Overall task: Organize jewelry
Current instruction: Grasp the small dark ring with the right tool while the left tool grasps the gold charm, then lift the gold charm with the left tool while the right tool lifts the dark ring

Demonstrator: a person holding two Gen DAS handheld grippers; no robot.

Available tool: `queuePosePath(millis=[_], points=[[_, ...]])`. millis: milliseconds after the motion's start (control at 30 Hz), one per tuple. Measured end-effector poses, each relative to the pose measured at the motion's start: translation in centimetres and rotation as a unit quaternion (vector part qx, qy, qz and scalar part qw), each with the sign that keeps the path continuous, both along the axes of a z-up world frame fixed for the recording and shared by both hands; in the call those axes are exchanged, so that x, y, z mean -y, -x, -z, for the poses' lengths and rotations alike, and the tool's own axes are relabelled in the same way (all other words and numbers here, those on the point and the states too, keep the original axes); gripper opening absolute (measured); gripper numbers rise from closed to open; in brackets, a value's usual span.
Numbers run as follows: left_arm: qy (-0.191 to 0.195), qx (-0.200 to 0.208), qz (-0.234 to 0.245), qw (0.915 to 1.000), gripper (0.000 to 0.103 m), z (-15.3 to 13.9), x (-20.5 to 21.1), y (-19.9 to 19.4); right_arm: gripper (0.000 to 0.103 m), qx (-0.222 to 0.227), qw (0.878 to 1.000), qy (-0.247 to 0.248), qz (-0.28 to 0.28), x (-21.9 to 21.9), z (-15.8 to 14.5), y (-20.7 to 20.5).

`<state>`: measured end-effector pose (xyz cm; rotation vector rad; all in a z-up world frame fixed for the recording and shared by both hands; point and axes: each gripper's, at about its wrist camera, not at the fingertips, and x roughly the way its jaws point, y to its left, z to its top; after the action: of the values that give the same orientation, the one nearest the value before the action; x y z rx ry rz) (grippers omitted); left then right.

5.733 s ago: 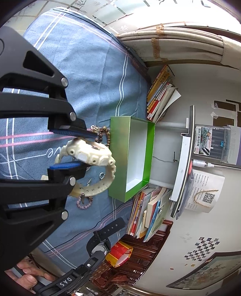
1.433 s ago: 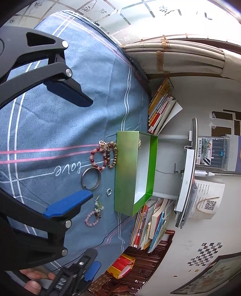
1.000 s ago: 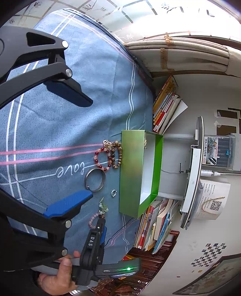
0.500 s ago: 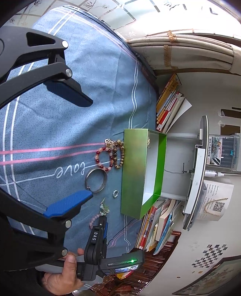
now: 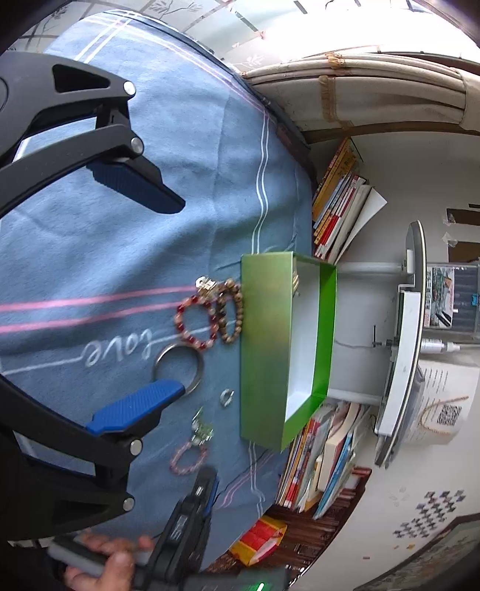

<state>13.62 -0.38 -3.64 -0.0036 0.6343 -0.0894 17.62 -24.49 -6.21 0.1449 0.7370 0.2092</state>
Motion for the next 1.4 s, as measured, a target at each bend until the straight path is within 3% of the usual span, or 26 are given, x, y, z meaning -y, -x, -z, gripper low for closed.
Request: queuePosePath(millis=[133,233,400,533,600,833,1067,1400], points=[[0.006,-0.028,0.004,0.9996,0.074,1.0,-0.6,-4.2,0.020,0.011,1.000,-0.001,0.000,0.0,-0.3,1.6],[-0.005,-0.055,0.009,0.9984,0.054,2.2,-0.3,-6.7,0.020,0.011,1.000,-0.005,-0.007,-0.1,-0.4,2.4],[-0.012,-0.077,0.015,0.9969,0.046,3.5,0.1,-9.0,0.020,0.015,1.000,-0.009,-0.018,-0.3,-0.7,3.0],[-0.006,-0.091,0.018,0.9956,0.031,4.4,0.1,-10.0,0.020,0.018,0.999,-0.011,-0.024,-0.6,-1.0,3.2],[0.008,-0.101,0.018,0.9947,0.016,4.7,-0.3,-10.5,0.020,0.019,0.999,-0.012,-0.027,-0.6,-1.1,3.3],[0.034,-0.073,0.013,0.9967,0.015,3.3,-1.3,-9.0,0.020,0.026,0.999,-0.013,-0.027,-0.7,-1.7,3.7],[0.018,-0.001,0.022,0.9996,0.015,-1.0,-0.5,-1.8,0.020,0.073,0.997,-0.001,-0.023,-1.4,-3.9,6.2],[0.025,0.030,0.036,0.9986,0.015,-3.1,-0.5,5.2,0.020,0.116,0.993,0.015,-0.027,-2.5,-5.7,9.0]])
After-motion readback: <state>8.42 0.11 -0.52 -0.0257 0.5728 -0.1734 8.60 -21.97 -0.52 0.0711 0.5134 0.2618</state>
